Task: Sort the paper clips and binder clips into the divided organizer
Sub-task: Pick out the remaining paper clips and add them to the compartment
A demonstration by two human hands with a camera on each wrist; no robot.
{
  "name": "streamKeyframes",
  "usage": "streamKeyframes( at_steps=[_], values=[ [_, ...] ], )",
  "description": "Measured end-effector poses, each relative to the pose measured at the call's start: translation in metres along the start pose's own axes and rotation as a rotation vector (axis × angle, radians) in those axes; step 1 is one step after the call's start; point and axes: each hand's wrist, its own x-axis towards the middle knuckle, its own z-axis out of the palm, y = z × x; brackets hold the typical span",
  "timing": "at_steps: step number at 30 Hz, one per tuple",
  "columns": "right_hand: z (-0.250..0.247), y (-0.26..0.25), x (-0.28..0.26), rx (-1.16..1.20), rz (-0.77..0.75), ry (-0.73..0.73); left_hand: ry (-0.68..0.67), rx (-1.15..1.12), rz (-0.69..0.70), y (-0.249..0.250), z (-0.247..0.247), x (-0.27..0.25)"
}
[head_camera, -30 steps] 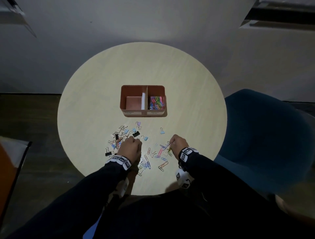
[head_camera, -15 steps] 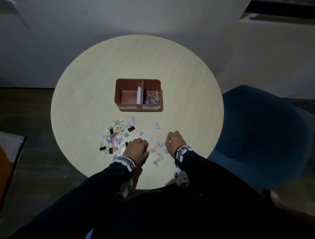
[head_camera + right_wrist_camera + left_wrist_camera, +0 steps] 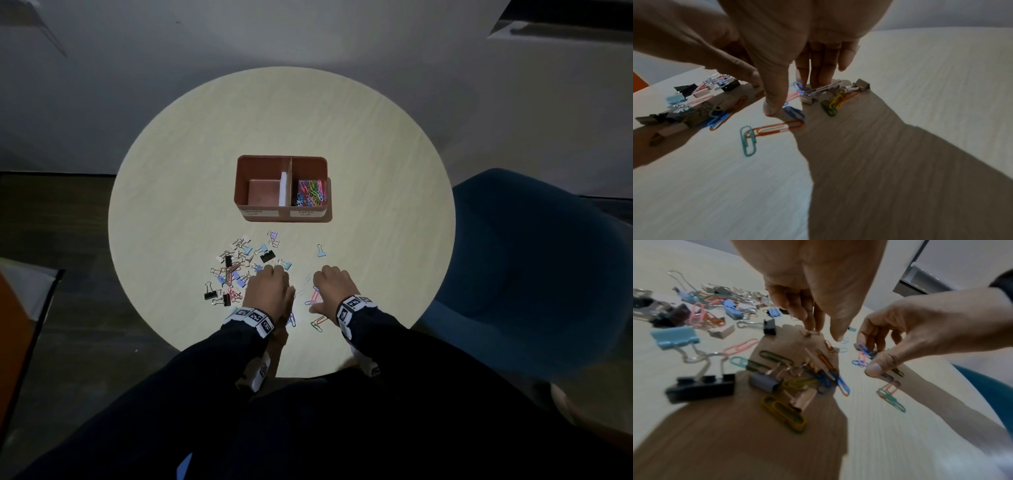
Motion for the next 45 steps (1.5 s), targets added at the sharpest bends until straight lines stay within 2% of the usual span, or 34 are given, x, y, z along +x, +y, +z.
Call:
streamKeyframes(
  at_steps=[6,13,18,21,24,30,32,36,41,45],
  values=[
    [0.002,-0.007,0.001,-0.058,-0.079,-0.049,-0.123,0.059,0.024,0.026,0.004,-0.001],
    [-0.003,-0.010,-0.001,-0.127,-0.190,-0.066,-0.115,-0.010,0.035,0.027,0.012,0.002],
    [-0.010,-0.003,0.000,-0.011,-0.170,-0.037,-0.105,-0.041,0.052,0.018,0.012,0.002],
    [-0.012,0.004,0.000,0.211,-0.032,0.035,-0.061,-0.134,0.040,0.013,0.003,0.002],
    [-0.017,0.011,-0.008,0.537,0.136,0.088,-0.053,-0.252,0.017,0.008,-0.002,0.003],
    [-0.021,0.013,-0.007,1.301,0.459,0.067,-0.098,-0.512,0.015,0.015,0.003,0.007],
    [-0.020,0.016,-0.008,1.428,0.542,0.066,-0.107,-0.549,0.012,0.021,0.005,0.009],
    [-0.019,0.020,-0.019,1.331,0.494,0.033,-0.160,-0.570,-0.042,0.031,0.005,0.015],
    [-0.012,0.022,-0.030,0.574,0.238,-0.022,-0.150,-0.418,-0.007,0.039,0.006,0.025],
    [-0.002,0.018,-0.022,0.310,0.234,-0.027,-0.157,-0.305,-0.007,0.047,0.010,0.034]
  ],
)
